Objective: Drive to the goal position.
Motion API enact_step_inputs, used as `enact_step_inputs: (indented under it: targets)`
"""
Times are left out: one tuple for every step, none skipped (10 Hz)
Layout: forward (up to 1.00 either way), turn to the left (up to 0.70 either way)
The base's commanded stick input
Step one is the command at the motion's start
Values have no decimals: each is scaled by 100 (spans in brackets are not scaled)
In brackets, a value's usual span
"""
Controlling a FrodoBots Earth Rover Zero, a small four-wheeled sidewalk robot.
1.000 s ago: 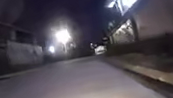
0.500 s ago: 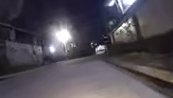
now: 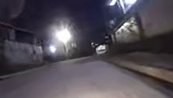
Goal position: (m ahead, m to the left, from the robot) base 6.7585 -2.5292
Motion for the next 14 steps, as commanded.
enact_step_inputs:
  targets:
    - [50, 0]
    - [50, 0]
    - [50, 0]
    - [50, 0]
    - [50, -5]
    - [50, -17]
    - [50, -29]
    - [50, -42]
    - [50, -50]
    - [50, -12]
    - [50, 0]
    - [50, 0]
    - [50, 0]
    - [50, 0]
